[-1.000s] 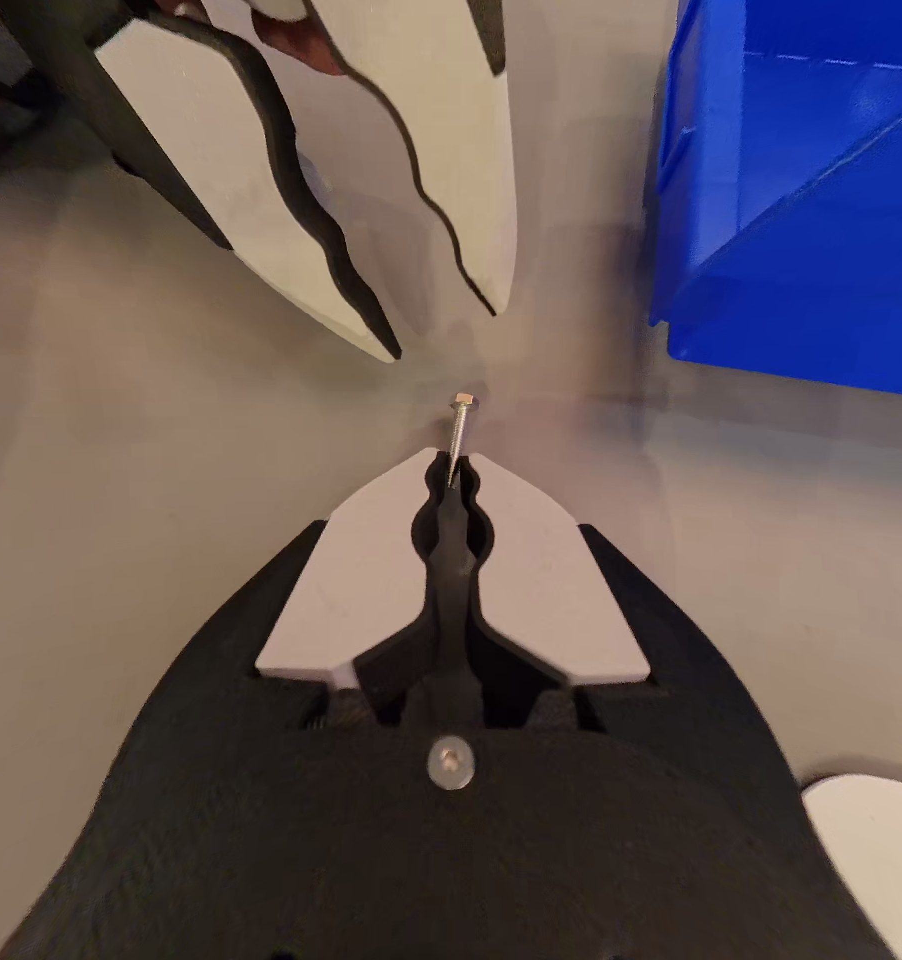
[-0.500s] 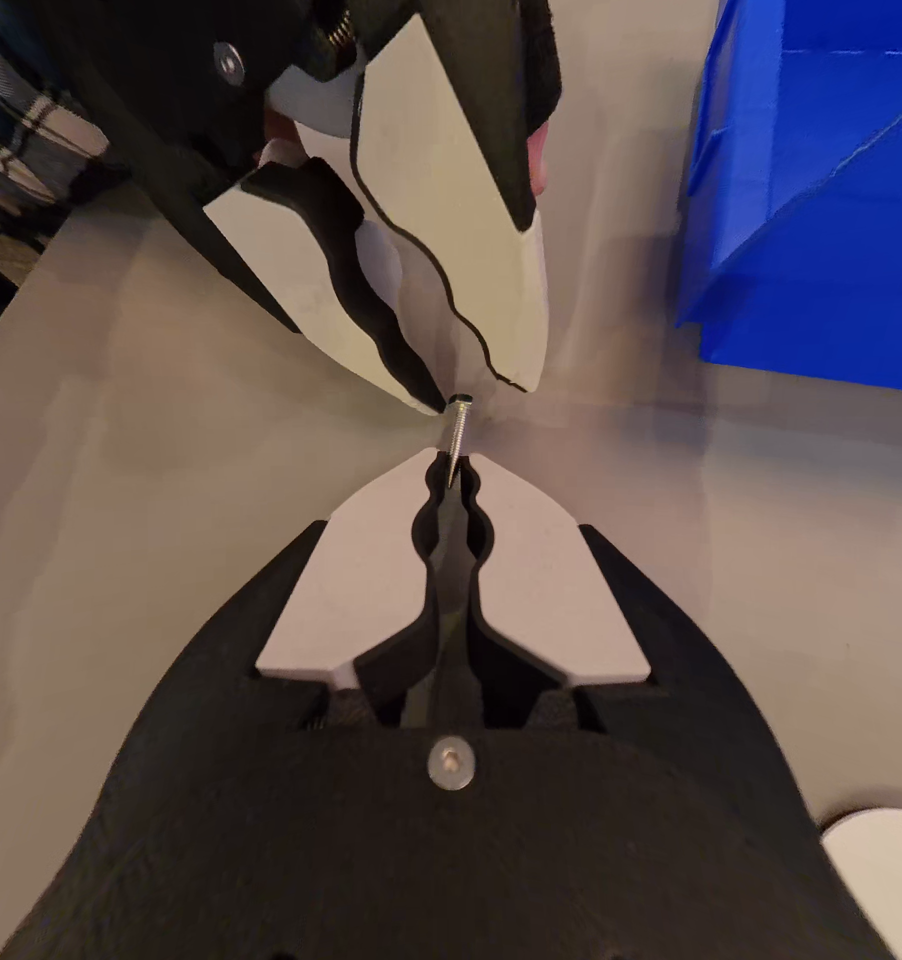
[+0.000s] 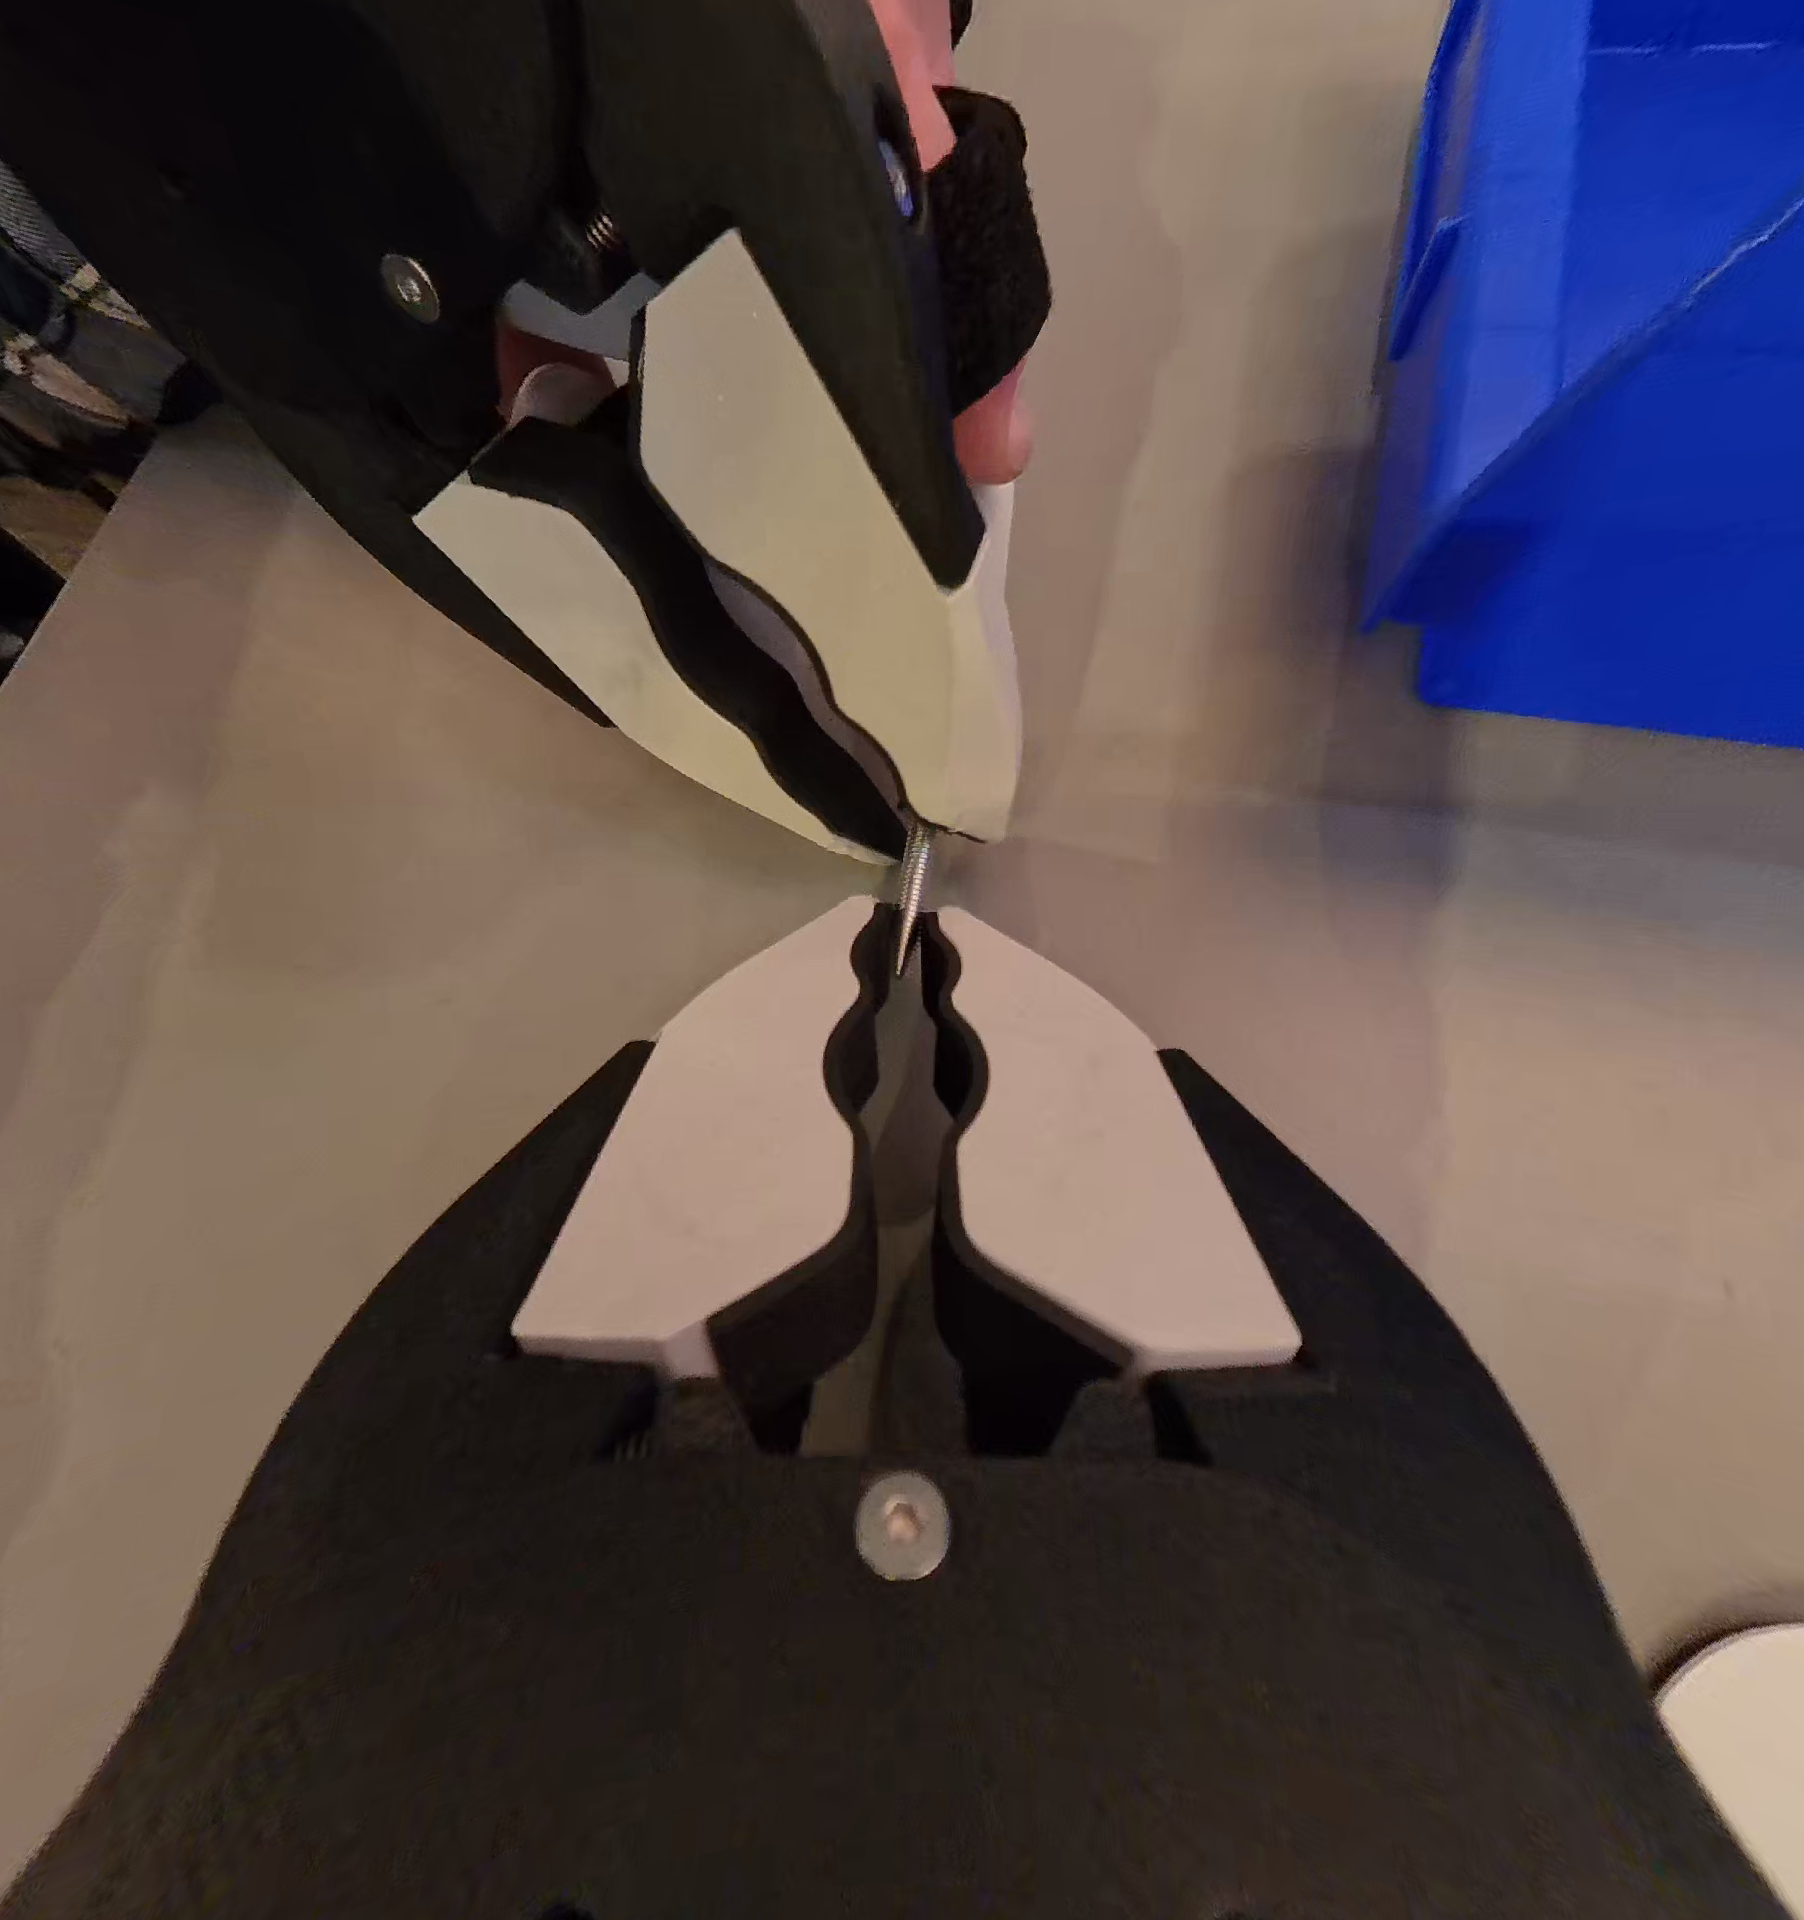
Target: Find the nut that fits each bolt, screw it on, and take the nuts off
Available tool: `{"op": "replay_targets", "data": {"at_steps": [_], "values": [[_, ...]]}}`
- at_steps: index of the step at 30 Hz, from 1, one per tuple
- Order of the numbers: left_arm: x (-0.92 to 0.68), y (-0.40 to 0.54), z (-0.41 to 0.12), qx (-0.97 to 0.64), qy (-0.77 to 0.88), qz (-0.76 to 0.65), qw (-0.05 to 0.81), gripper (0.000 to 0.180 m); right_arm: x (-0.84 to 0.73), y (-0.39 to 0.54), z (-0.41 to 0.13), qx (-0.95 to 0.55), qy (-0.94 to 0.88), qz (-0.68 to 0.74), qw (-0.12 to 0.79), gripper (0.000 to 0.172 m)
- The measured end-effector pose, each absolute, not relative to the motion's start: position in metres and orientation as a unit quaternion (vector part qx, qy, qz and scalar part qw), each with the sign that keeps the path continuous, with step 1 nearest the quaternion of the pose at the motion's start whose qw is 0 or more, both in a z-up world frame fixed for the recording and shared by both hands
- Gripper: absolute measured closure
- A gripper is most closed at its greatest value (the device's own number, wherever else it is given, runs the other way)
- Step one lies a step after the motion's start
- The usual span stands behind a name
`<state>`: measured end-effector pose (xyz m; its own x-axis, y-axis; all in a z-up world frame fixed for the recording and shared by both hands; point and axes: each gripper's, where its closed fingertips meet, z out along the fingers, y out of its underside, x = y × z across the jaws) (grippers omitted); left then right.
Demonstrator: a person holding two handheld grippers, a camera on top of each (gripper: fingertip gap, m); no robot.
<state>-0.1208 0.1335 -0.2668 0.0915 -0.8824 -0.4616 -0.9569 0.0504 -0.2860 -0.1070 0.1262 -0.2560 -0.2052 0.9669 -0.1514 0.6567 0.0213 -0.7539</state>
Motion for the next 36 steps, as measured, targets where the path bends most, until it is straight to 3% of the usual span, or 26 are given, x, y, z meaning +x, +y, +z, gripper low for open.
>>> {"op": "replay_targets", "data": {"at_steps": [14, 19, 31, 36], "values": [[-0.121, 0.135, -0.268, -0.688, 0.667, 0.070, 0.277, 0.170, -0.106, 0.124, -0.254, -0.588, -0.683, 0.380, 0.207, 0.165], [-0.130, 0.147, -0.259, -0.718, 0.621, 0.063, 0.307, 0.170, -0.107, 0.129, -0.236, -0.577, -0.656, 0.426, 0.235, 0.137], [-0.096, 0.158, -0.195, -0.736, 0.447, -0.211, 0.462, 0.171, -0.096, 0.147, -0.165, -0.494, -0.540, 0.566, 0.379, 0.135], [-0.084, 0.155, -0.180, -0.719, 0.408, -0.294, 0.480, 0.171, -0.092, 0.149, -0.155, -0.482, -0.517, 0.585, 0.397, 0.147]]}}
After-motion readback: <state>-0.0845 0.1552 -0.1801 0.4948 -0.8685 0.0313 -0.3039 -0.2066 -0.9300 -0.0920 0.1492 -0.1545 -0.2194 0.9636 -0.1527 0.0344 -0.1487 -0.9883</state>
